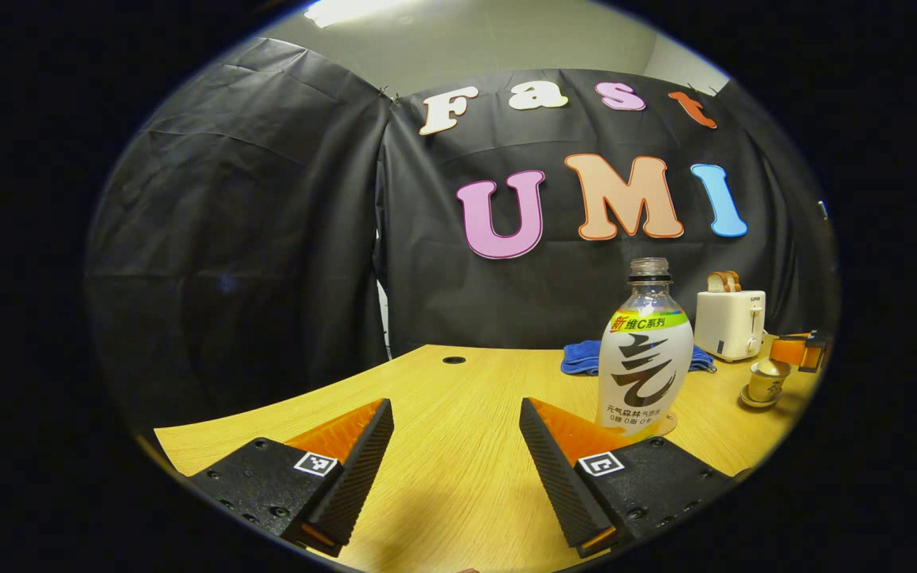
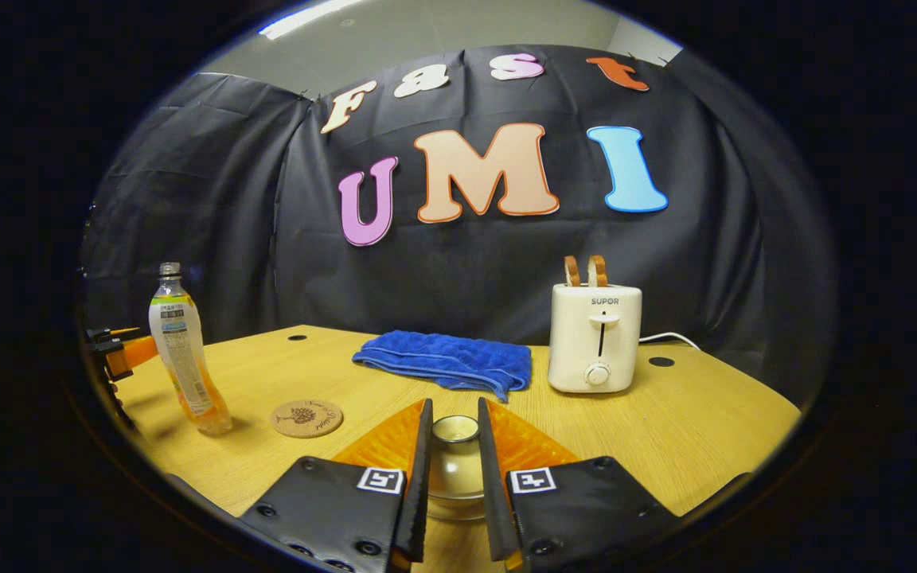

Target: Open the teacup lid with one hand, grasp the water bottle and pour water into the teacup with the other hand; after pouring, place the water bottle on the coaster and then close the teacup lid.

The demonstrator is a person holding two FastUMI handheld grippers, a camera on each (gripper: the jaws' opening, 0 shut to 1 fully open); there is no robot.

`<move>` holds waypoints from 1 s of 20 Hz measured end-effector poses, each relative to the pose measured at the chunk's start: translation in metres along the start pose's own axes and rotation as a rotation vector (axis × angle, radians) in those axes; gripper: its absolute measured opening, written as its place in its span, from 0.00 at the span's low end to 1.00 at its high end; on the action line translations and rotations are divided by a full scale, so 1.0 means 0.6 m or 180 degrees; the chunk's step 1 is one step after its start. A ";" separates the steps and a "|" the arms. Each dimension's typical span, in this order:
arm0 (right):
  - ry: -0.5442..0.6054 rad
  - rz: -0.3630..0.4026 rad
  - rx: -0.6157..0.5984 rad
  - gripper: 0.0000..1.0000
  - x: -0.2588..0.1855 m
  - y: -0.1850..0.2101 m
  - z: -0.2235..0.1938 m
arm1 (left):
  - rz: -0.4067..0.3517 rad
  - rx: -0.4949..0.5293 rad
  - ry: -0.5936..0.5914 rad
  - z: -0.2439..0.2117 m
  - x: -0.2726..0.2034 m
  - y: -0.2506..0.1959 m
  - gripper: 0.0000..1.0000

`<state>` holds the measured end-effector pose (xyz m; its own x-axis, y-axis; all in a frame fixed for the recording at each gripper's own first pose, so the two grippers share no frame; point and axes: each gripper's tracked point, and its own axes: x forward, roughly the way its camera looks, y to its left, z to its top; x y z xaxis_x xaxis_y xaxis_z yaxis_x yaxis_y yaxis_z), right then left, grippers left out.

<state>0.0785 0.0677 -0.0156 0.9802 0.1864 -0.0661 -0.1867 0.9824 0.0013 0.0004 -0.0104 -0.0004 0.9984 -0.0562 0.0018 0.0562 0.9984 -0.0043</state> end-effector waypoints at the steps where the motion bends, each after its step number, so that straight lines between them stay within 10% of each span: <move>1: -0.0047 -0.0029 0.0003 0.34 -0.003 -0.003 0.004 | 0.0000 0.0000 0.0000 0.001 0.000 0.000 0.93; 14: -0.0195 -0.0272 0.0011 0.34 -0.084 -0.043 0.014 | -0.0257 -0.0009 -0.0005 0.001 -0.022 -0.028 0.93; 20: -0.0204 -0.0416 0.0010 0.34 -0.119 -0.073 0.015 | -0.0745 -0.0020 -0.0016 0.002 -0.053 -0.078 0.93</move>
<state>0.0172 0.0116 -0.0019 0.9984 0.0570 -0.0022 -0.0570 0.9984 -0.0002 -0.0338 -0.0553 0.0012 0.9581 -0.2861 0.0085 0.2862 0.9581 -0.0094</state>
